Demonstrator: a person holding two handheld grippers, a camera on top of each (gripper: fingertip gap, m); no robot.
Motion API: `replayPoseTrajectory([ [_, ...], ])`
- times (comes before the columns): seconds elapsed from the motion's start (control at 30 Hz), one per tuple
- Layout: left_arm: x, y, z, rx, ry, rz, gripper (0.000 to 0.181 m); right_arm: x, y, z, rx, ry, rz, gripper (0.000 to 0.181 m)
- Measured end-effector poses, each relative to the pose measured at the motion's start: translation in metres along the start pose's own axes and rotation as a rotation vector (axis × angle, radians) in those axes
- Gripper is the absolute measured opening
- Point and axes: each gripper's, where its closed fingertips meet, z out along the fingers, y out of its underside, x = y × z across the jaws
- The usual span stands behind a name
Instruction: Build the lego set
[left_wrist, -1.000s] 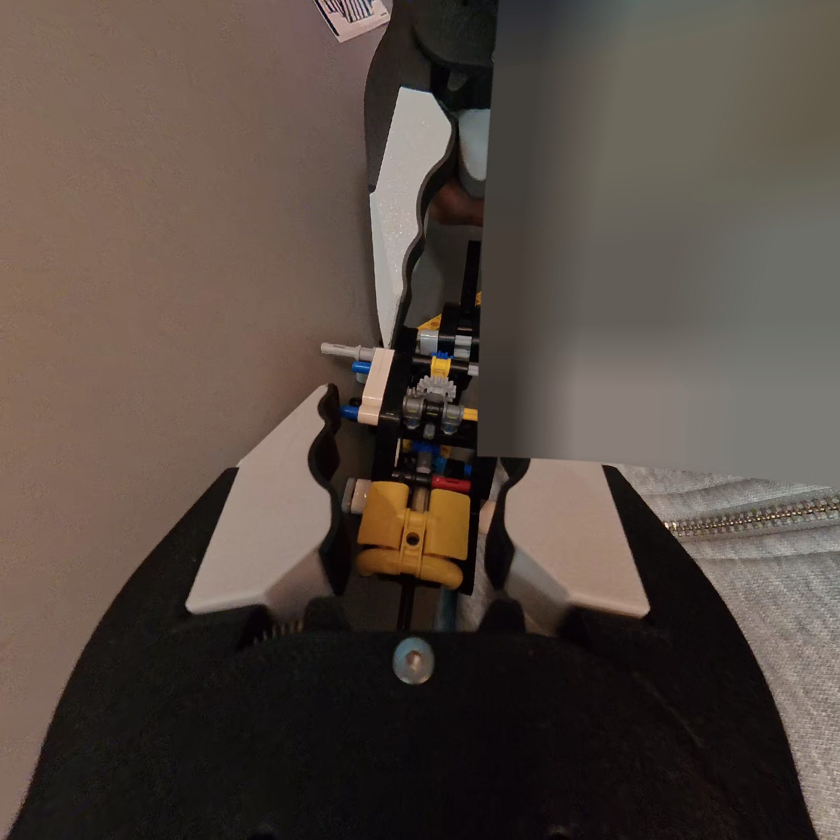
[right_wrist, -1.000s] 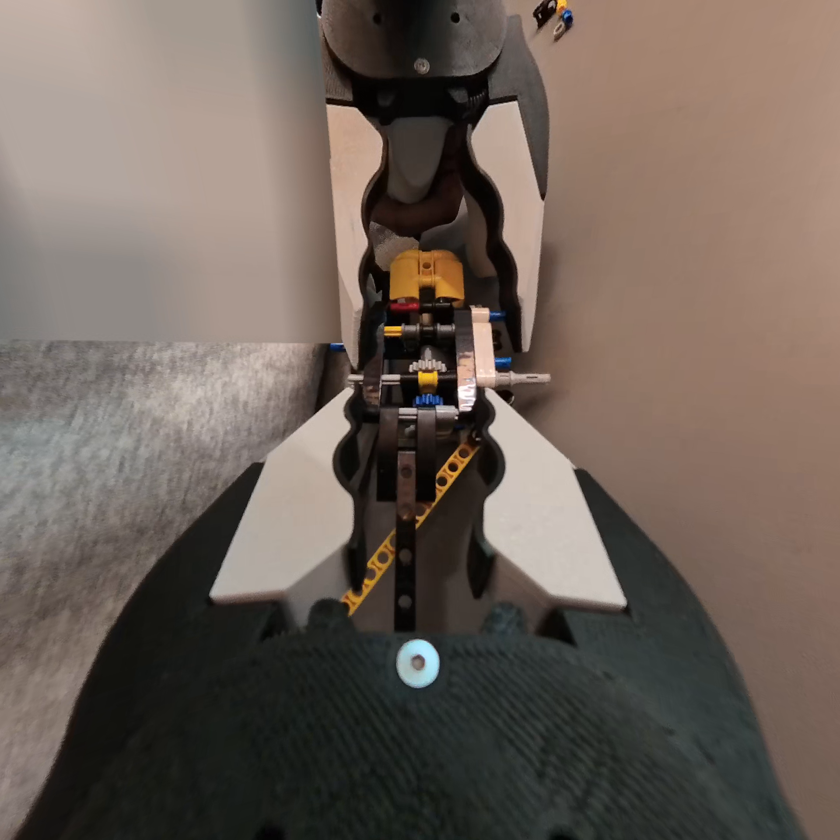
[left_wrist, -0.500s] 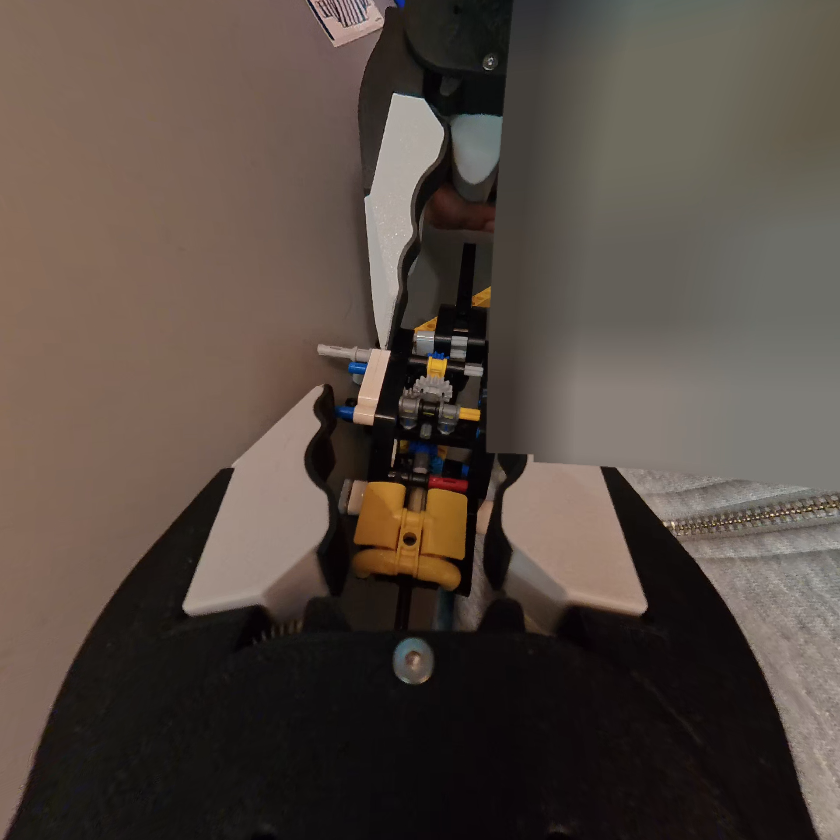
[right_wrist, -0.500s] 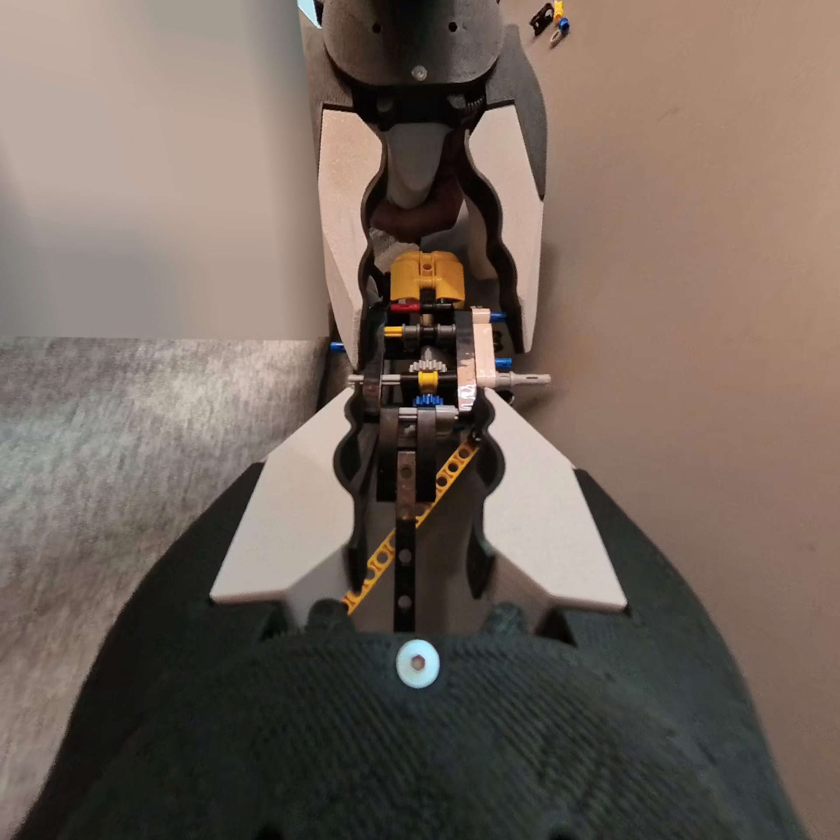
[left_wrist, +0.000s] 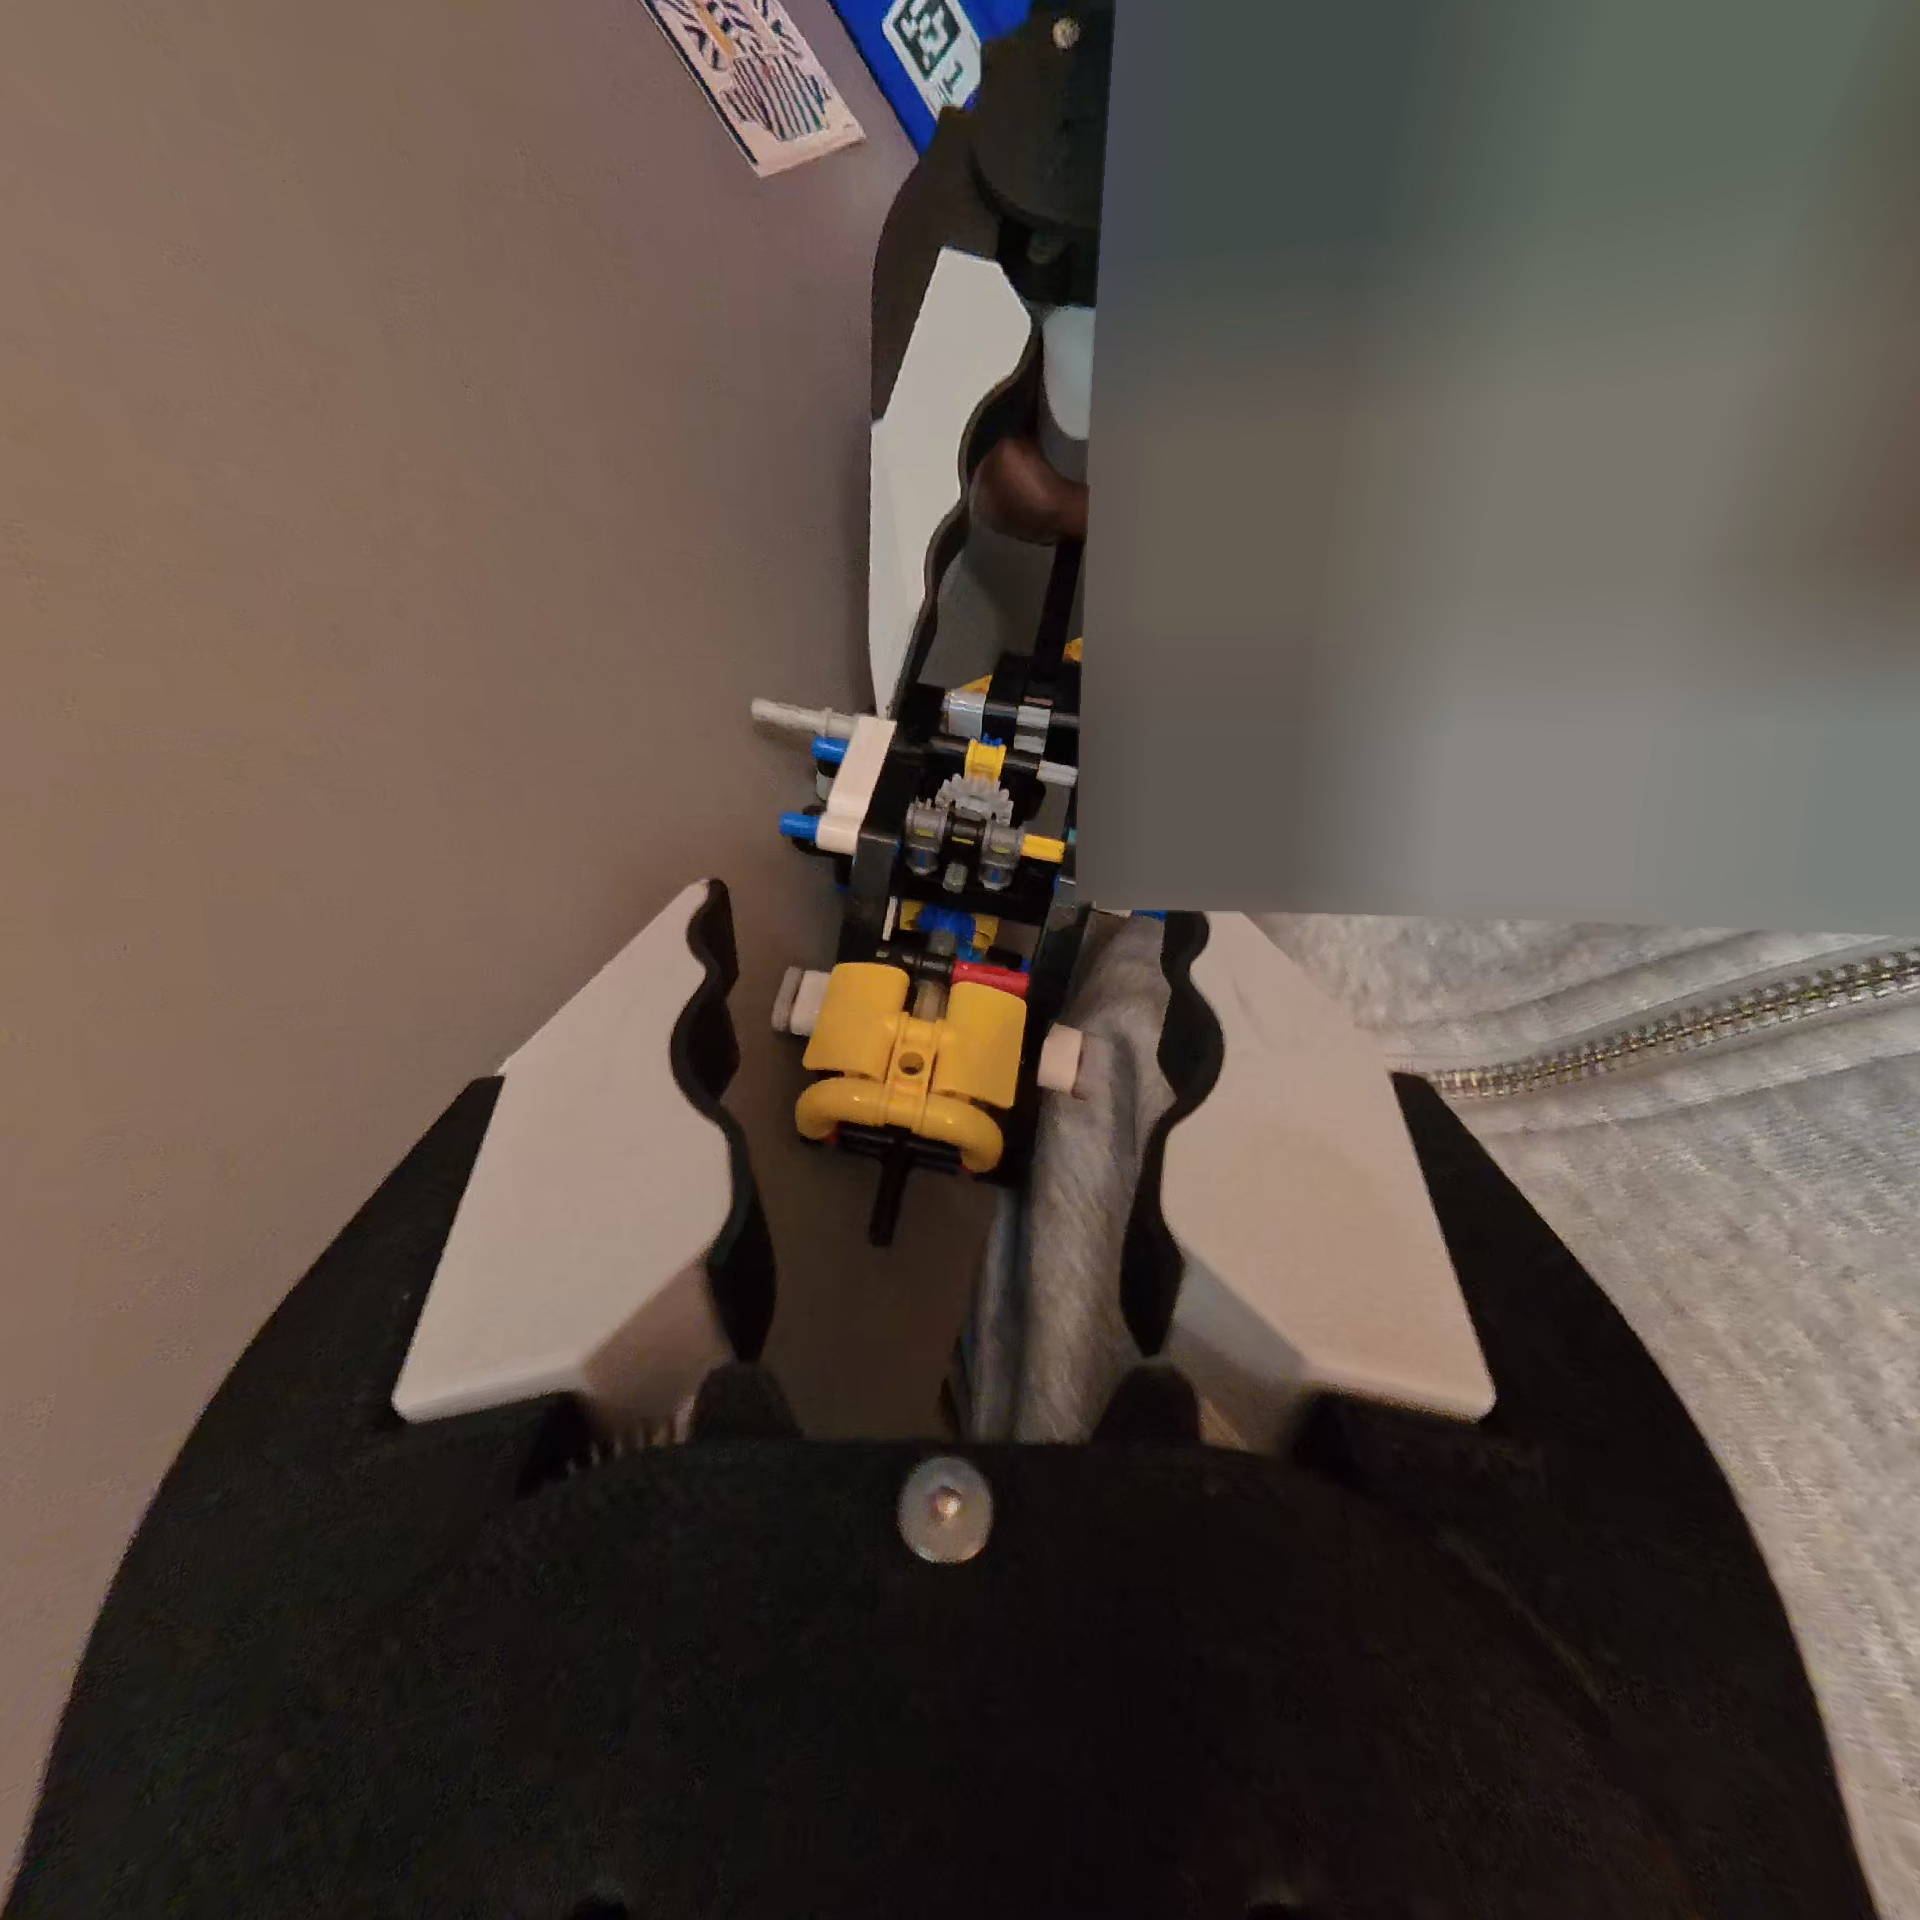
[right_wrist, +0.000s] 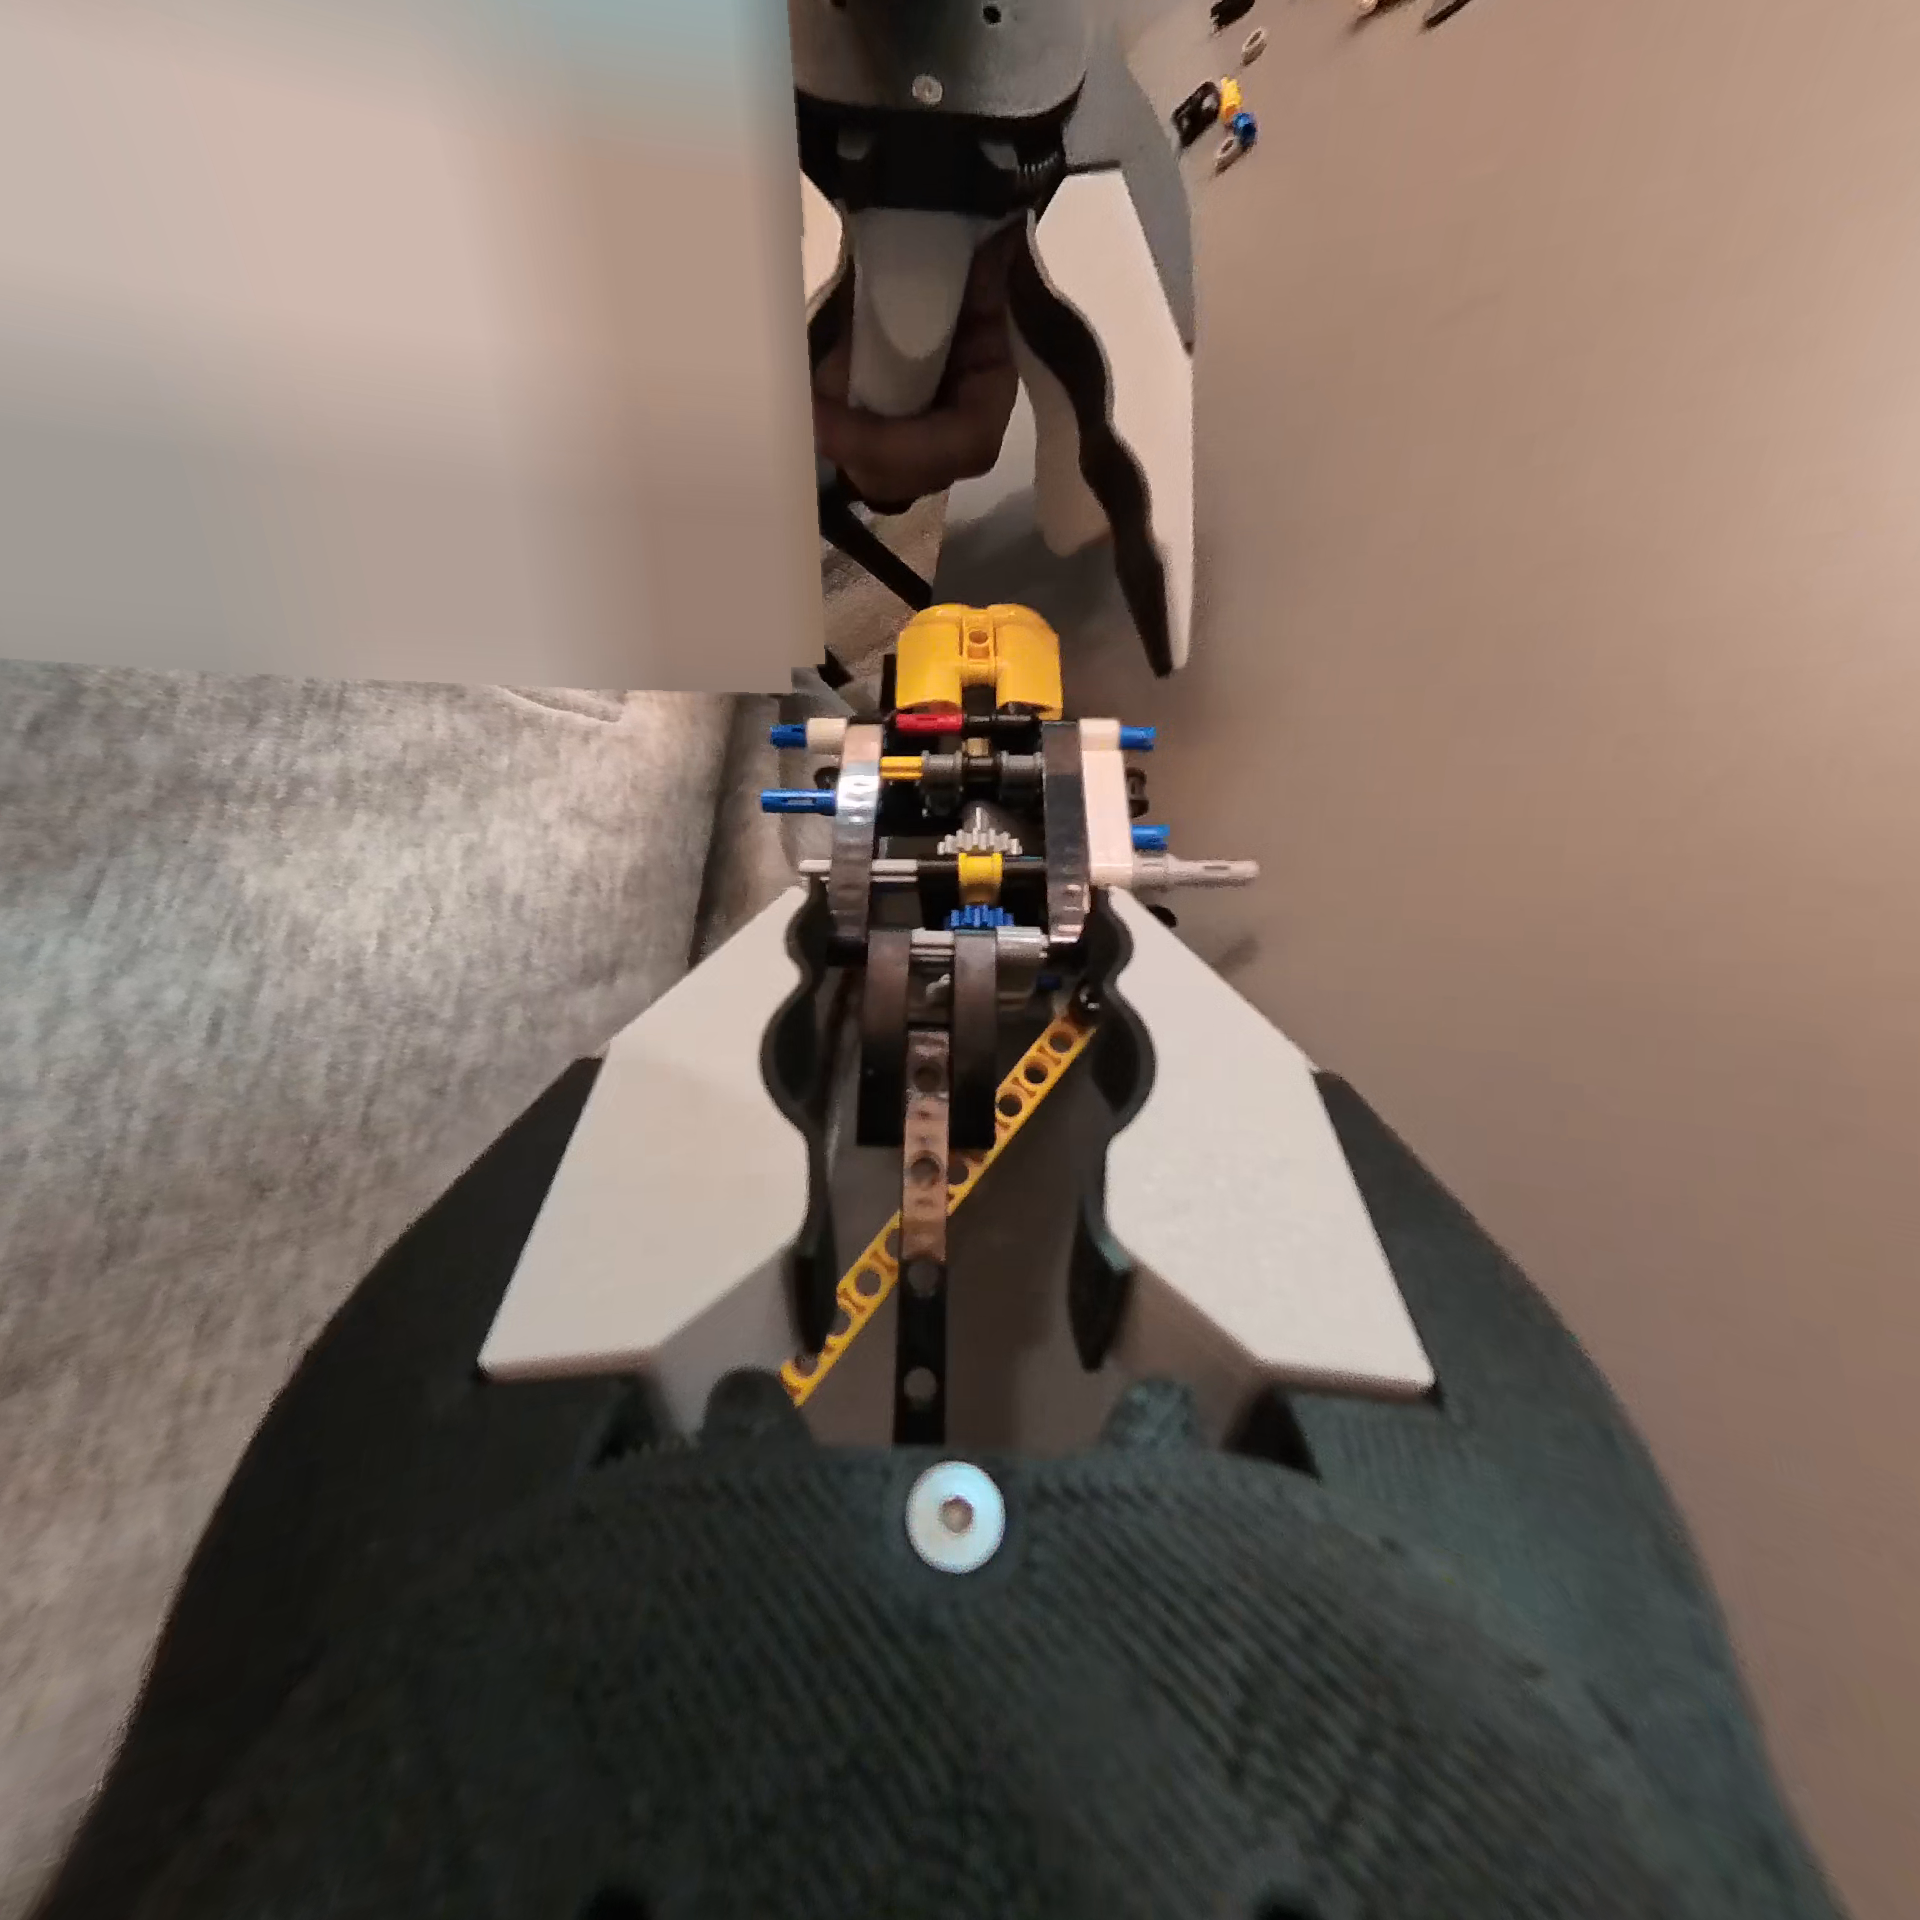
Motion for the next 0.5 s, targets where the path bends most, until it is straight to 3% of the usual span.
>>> replayPoseTrajectory([
  [0.5,0.025,0.018,0.01,-0.033,0.054,0.177,0.065,-0.016,0.007,0.006,-0.038,0.134,-0.155,0.049],
])
